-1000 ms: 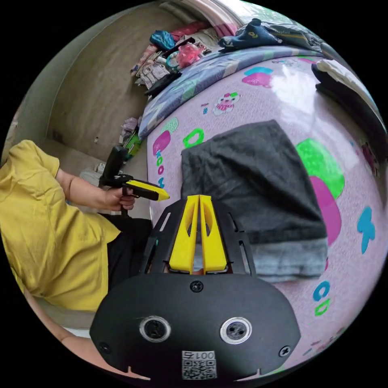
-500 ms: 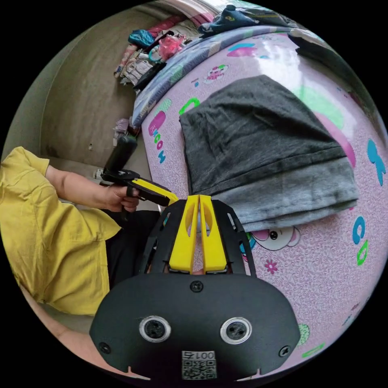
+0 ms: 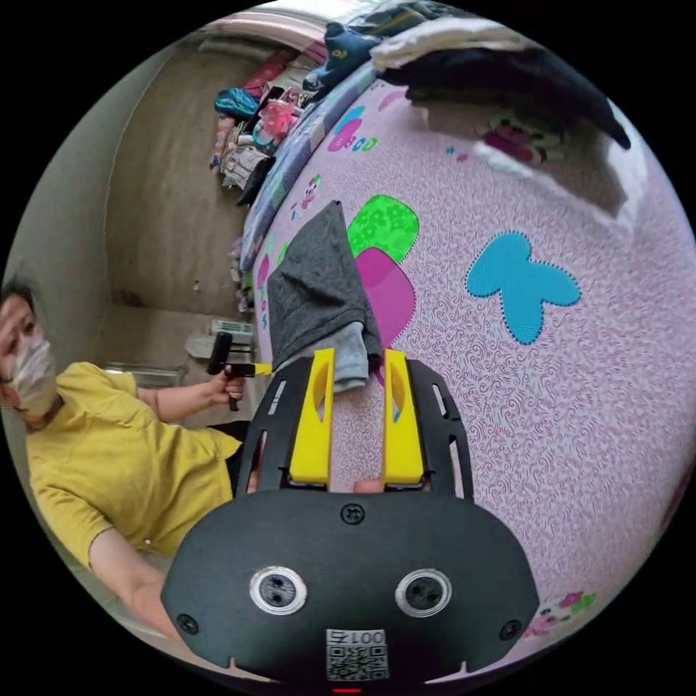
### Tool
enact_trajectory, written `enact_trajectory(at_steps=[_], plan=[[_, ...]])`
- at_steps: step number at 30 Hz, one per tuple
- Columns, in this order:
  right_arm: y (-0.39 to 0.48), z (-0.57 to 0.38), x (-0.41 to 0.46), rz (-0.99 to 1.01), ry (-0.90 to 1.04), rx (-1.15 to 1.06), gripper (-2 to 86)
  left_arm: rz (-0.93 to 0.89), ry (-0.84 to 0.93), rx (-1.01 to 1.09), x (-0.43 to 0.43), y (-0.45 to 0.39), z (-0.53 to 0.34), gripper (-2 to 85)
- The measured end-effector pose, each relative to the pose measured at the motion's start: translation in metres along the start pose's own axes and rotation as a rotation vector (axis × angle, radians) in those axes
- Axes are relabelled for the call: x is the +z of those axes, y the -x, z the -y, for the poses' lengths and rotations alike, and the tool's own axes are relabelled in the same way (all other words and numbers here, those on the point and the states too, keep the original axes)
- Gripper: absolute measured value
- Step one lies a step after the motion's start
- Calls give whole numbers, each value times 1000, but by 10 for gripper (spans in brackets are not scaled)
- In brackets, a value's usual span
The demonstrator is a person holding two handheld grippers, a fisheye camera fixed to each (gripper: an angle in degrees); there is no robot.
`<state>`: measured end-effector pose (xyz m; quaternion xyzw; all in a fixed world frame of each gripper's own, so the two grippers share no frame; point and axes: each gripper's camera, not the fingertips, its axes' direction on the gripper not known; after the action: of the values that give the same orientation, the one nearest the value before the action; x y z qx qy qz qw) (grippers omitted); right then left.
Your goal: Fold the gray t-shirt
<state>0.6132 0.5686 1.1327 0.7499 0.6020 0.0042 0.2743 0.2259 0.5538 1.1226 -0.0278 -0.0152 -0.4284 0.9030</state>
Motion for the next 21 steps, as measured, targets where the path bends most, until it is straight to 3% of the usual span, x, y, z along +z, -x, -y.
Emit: enact_trajectory(at_steps=[4, 21], plan=[[-50, 24, 10, 238, 76, 73, 108, -19, -86, -57, 0, 14, -15, 29], [-76, 105, 69, 482, 416, -51, 82, -134, -114, -11, 8, 55, -52, 51]])
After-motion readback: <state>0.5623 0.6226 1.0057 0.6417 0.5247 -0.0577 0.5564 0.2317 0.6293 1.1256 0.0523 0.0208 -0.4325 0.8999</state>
